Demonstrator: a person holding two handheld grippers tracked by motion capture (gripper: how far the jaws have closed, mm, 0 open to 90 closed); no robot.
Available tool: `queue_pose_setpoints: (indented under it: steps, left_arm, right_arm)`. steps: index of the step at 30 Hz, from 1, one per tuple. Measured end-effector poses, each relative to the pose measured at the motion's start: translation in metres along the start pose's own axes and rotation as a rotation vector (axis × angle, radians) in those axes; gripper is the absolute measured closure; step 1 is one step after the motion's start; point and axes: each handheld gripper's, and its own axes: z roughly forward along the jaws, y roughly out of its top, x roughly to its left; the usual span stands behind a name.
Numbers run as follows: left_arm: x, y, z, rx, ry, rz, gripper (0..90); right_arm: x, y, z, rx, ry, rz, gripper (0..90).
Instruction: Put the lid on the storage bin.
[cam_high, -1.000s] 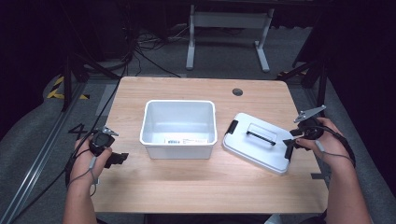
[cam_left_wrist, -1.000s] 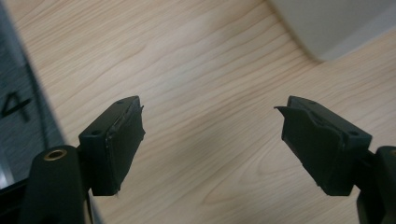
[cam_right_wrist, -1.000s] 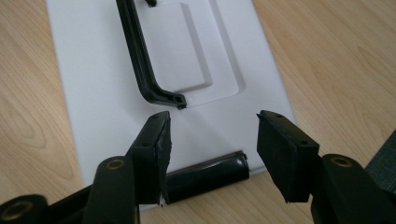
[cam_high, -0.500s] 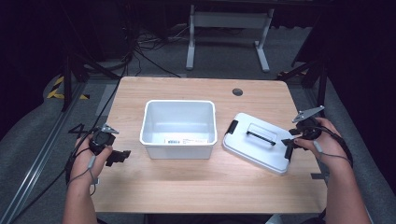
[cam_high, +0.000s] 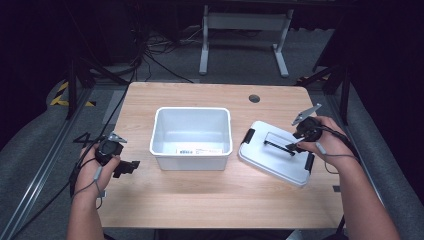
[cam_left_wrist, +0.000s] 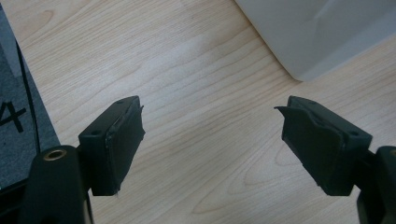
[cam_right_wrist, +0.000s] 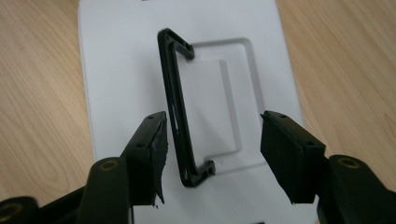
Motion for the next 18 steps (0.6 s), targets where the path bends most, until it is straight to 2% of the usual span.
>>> queue_pose_setpoints:
  steps: [5,8,11,12,13,15,16,18]
  left_arm:
    - [0.001,0.0,0.0,0.0,-0.003,0.004,21.2]
    - [0.001,0.0,0.001,0.0,-0.003,0.007,21.2]
    - [0.002,0.0,0.001,-0.002,-0.001,-0.001,21.2]
    - [0.002,0.0,0.001,0.001,-0.002,-0.001,21.2]
    - [0.002,0.0,0.001,-0.002,-0.001,-0.004,21.2]
    - [0.002,0.0,0.001,-0.003,-0.001,-0.003,21.2]
    - [0.002,-0.001,0.001,-0.001,-0.001,-0.006,21.2]
    - [0.002,-0.001,0.002,0.001,-0.003,-0.008,21.2]
  right_arm:
    - [0.006,0.019,0.017,0.05,0.022,-0.036,41.6]
    - [0.008,0.025,0.024,0.072,0.028,-0.049,42.8]
    - [0.012,0.032,0.041,0.151,0.04,-0.071,48.8]
    - [0.012,0.032,0.041,0.151,0.04,-0.071,48.8]
    - [0.013,0.034,0.048,0.187,0.039,-0.083,54.1]
    - [0.014,0.036,0.053,0.22,0.035,-0.097,62.3]
    - [0.014,0.036,0.053,0.22,0.035,-0.097,62.3]
    - [0.014,0.037,0.055,0.257,0.03,-0.12,72.1]
